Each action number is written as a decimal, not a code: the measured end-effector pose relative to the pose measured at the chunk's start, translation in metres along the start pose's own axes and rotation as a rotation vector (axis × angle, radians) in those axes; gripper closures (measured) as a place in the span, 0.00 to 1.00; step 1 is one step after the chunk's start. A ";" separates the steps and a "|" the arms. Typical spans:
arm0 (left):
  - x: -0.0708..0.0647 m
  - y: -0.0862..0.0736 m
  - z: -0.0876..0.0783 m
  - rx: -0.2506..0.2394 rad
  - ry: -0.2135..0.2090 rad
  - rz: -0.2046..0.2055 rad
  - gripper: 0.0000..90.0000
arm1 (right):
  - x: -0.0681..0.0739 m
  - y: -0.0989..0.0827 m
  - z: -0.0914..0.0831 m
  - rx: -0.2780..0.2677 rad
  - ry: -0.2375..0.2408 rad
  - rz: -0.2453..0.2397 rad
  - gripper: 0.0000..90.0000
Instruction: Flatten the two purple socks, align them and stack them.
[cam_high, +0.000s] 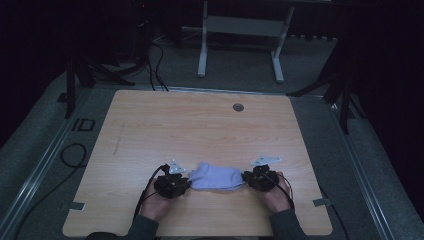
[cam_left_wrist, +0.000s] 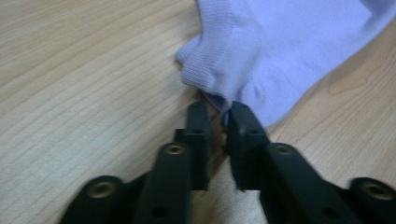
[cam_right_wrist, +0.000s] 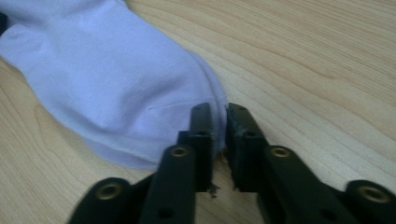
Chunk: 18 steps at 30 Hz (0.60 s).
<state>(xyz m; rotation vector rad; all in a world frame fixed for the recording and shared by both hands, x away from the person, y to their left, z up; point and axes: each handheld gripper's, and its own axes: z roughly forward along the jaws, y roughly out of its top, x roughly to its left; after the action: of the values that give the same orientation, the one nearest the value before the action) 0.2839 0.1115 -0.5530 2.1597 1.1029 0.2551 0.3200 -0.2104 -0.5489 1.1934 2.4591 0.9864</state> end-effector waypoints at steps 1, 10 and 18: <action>0.001 0.000 -0.001 -0.011 0.000 -0.003 0.80 | 0.000 0.000 -0.001 -0.006 0.002 0.002 0.84; 0.010 0.000 -0.008 -0.076 0.018 -0.034 0.64 | -0.003 0.001 -0.015 -0.114 0.011 0.023 0.74; 0.020 0.001 -0.006 -0.096 0.107 -0.034 0.60 | -0.014 -0.004 -0.016 -0.119 -0.011 0.059 0.71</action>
<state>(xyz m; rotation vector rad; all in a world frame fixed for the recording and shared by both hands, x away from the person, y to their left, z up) 0.2941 0.1295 -0.5507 2.0609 1.1619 0.4043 0.3194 -0.2304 -0.5407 1.2348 2.3328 1.1215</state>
